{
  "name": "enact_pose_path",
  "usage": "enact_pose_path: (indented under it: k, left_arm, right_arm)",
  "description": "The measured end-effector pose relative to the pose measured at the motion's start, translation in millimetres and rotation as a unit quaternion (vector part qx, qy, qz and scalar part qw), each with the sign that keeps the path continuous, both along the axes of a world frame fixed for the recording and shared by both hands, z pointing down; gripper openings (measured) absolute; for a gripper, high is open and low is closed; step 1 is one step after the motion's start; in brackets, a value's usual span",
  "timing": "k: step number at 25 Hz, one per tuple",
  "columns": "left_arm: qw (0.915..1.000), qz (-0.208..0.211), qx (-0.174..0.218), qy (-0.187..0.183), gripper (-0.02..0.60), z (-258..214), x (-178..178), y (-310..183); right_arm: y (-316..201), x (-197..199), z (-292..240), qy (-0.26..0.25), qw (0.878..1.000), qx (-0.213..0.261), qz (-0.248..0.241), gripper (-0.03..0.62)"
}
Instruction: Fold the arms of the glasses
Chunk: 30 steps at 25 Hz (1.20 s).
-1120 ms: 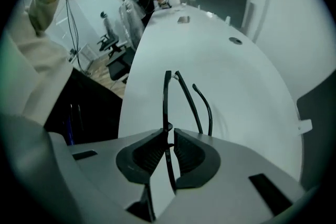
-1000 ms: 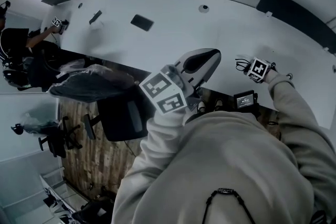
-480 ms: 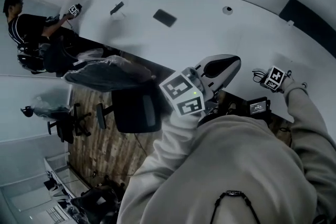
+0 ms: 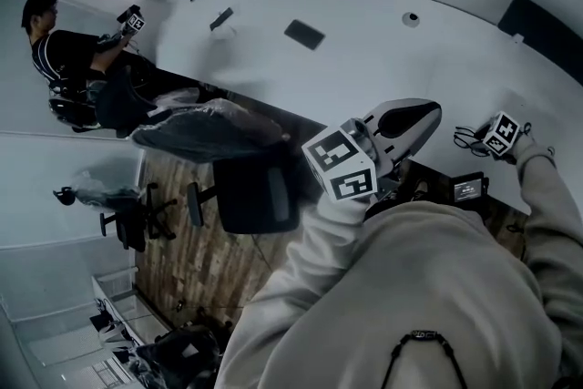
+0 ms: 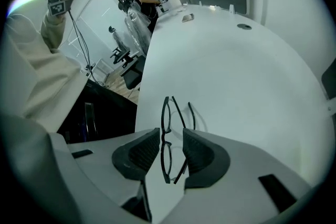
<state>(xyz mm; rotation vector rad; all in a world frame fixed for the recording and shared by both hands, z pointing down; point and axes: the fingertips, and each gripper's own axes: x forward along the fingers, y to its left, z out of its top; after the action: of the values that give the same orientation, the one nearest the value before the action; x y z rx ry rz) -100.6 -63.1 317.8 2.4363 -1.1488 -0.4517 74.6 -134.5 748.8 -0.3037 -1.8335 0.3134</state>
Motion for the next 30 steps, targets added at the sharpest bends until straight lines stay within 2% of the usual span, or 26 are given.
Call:
enact_pose_path:
  k: [4,8,14,17,24,30]
  left_arm:
    - [0.9999,0.011,0.004,0.005,0.005,-2,6,-1]
    - [0.9994,0.029,0.015,0.006,0.005,-10,13,-2]
    - [0.9982,0.056,0.023,0.006,0.005,-16,32,-9]
    - [0.9969,0.072,0.029,0.008,0.005,-18,45,-20]
    - [0.9928,0.115,0.030,0.014,0.005,-12,74,-25]
    - [0.9893,0.142,0.032,0.011,0.005,-14,90,-28]
  right_arm:
    - [-16,-2,-27,-0.045,0.998,0.015,0.051,0.117]
    - [-20,-11,-74,-0.118,0.986,-0.003,0.116,0.115]
    - [-6,-21,-153,-0.237,0.958,-0.020,0.159,0.051]
    - [-5,-21,-191,-0.287,0.940,-0.010,0.183,0.034]
    - [17,-11,-242,-0.350,0.912,0.011,0.214,0.023]
    - [20,-6,-287,-0.401,0.883,0.020,0.243,0.023]
